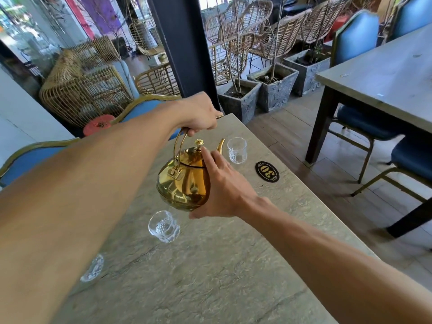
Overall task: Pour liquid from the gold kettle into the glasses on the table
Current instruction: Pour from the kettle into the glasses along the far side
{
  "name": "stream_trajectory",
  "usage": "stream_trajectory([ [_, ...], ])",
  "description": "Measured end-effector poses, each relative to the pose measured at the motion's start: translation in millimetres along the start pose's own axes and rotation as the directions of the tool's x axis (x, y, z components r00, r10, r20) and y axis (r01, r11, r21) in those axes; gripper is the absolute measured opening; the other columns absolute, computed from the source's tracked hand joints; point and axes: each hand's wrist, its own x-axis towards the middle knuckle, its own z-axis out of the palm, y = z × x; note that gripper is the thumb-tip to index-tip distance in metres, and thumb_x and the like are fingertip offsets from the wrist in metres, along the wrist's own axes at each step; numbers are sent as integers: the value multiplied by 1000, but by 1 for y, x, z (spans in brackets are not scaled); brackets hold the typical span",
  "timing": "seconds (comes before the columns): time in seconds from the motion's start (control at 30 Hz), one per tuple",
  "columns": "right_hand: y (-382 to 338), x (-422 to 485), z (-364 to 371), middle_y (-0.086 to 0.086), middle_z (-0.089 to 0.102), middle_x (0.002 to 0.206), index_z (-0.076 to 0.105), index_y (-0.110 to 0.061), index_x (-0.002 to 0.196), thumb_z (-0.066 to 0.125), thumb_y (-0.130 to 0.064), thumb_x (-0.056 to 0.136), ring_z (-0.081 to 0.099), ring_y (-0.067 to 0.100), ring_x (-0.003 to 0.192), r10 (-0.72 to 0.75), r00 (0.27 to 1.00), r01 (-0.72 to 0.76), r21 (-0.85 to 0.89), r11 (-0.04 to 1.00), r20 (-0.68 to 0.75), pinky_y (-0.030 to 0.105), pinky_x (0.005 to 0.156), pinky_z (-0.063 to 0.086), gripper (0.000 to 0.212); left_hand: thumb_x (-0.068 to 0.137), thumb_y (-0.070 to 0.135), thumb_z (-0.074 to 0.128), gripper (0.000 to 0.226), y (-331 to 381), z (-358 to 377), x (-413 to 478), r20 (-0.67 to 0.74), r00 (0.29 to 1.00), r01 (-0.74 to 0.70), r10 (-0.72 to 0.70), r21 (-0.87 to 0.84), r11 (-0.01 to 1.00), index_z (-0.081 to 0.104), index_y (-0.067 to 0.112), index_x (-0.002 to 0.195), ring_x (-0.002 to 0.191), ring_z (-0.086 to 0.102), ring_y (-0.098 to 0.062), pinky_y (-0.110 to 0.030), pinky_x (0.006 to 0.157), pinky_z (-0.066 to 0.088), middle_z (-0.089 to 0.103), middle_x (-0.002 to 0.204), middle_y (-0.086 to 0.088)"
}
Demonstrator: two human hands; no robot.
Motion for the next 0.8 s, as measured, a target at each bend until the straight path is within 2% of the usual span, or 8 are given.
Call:
stream_trajectory([
  [0.07, 5, 11, 2, 6, 30, 148, -1, -17, 159, 94, -63, 45, 35, 28, 134, 17, 1000, -17, 3, 1000, -7, 45, 105, 44, 155, 84, 1, 55, 35, -3, -1, 13, -3, 1000, -9, 9, 22, 1000, 62, 3, 118, 44, 40, -17, -29, 50, 41, 64, 129, -14],
  [0.13, 9, 20, 6, 6, 28, 150, -2, -17, 160, 94, -63, 45, 33, 28, 137, 39, 999, -39, 0, 999, -10, 46, 107, 43, 156, 84, 1, 58, 44, -6, -1, 26, -14, 1000, -21, 22, 61, 998, 62, 10, 127, 49, 43, -19, -31, 53, 45, 66, 127, -12],
  [0.23, 14, 31, 13, 6, 26, 153, -2, -19, 159, 94, -64, 44, 33, 28, 138, 72, 997, -72, 6, 997, -30, 46, 104, 46, 155, 85, 3, 59, 54, -8, -1, 41, -11, 998, -62, 64, 154, 986, 58, 19, 136, 52, 50, -20, -27, 49, 48, 73, 99, -12],
  [0.37, 22, 47, 21, 6, 25, 155, -1, -19, 159, 92, -65, 43, 33, 28, 139, 110, 993, -108, 30, 994, -40, 46, 105, 46, 155, 86, 3, 53, 60, -8, 0, 59, 5, 995, -96, 98, 238, 967, 53, 27, 140, 50, 53, -20, -20, 37, 41, 64, 73, -10],
  [0.47, 29, 58, 27, 5, 25, 153, -1, -20, 158, 91, -67, 43, 34, 28, 137, 119, 992, -117, 39, 992, -49, 44, 103, 46, 155, 87, 1, 48, 61, -11, 0, 73, 15, 995, -103, 103, 264, 959, 52, 30, 141, 54, 56, -22, -20, 37, 41, 66, 79, -12],
  [0.6, 36, 70, 36, 2, 29, 147, -2, -22, 158, 91, -67, 43, 36, 26, 133, 134, 989, -129, 75, 989, -63, 40, 99, 46, 154, 85, -1, 44, 64, -15, 4, 91, 48, 994, -108, 98, 299, 948, 52, 29, 140, 59, 59, -24, -24, 40, 46, 68, 115, -17],
  [0.67, 39, 74, 40, 3, 31, 146, 0, -19, 158, 92, -66, 43, 38, 25, 132, 139, 987, -132, 94, 987, -75, 40, 101, 46, 154, 86, 1, 43, 62, -17, 7, 99, 60, 994, -108, 94, 308, 945, 53, 28, 140, 68, 64, -25, -33, 55, 58, 68, 119, -15],
  [0.8, 46, 81, 44, 4, 30, 146, 0, -18, 158, 93, -64, 44, 37, 26, 133, 154, 984, -142, 131, 981, -86, 42, 102, 46, 154, 86, 1, 44, 58, -16, 10, 112, 84, 991, -125, 104, 291, 949, 56, 22, 138, 78, 67, -29, -41, 73, 61, 68, 116, -12],
])
